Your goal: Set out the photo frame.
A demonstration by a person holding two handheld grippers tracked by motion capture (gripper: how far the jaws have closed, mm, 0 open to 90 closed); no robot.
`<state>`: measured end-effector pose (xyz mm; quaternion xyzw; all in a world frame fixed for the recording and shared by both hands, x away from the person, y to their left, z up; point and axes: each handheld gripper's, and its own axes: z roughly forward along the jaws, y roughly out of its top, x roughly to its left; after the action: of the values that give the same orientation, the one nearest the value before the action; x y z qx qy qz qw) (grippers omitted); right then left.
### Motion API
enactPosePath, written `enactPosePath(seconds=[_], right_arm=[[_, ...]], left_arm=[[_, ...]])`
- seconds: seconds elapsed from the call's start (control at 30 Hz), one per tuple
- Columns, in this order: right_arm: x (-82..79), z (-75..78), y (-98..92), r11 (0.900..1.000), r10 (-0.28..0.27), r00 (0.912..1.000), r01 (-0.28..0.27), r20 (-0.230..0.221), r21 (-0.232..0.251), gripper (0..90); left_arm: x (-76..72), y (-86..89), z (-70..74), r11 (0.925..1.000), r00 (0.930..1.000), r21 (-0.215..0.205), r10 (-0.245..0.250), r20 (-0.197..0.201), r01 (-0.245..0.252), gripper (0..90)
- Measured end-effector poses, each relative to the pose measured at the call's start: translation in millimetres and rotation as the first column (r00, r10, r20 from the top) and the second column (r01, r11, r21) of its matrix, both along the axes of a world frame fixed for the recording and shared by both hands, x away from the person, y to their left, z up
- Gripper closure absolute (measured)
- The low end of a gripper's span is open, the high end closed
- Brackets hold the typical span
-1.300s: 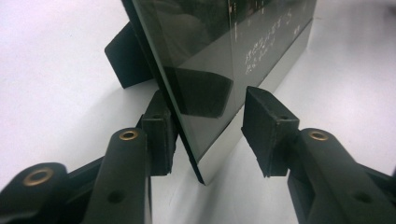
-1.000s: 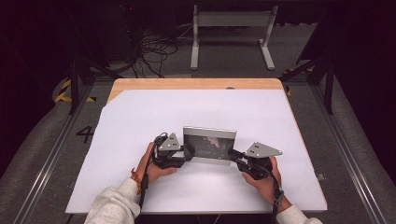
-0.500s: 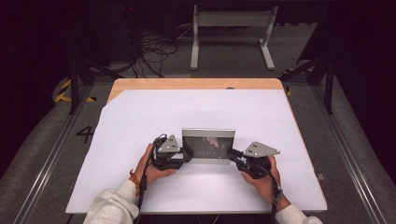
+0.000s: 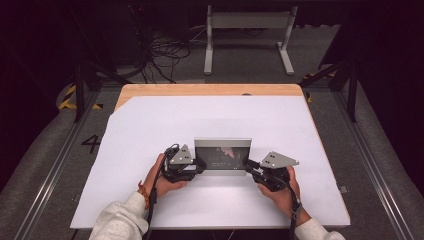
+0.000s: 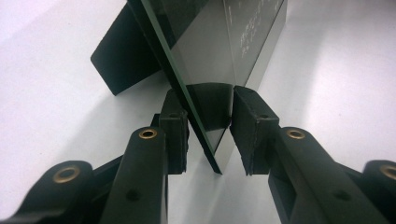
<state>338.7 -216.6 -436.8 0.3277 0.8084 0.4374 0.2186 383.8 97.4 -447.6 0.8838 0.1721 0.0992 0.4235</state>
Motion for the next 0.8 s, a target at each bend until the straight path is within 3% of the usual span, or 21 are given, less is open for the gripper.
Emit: enactPosePath(seconds=[0.4,0.8], right_arm=[[-0.3,1.3,-0.8,1.0,0.003,1.0,-0.003,-0.002,-0.014,78.3],[-1.7,1.3,0.6,1.0,0.002,1.0,-0.002,0.0,-0.022,78.3]], left_arm=[[-3.0,3.1,3.3,0.9996,0.9995,0.021,0.017,0.028,-0.018,67.3],[-2.0,4.2,2.5,0.9994,0.9994,0.027,0.022,0.028,-0.023,65.9]])
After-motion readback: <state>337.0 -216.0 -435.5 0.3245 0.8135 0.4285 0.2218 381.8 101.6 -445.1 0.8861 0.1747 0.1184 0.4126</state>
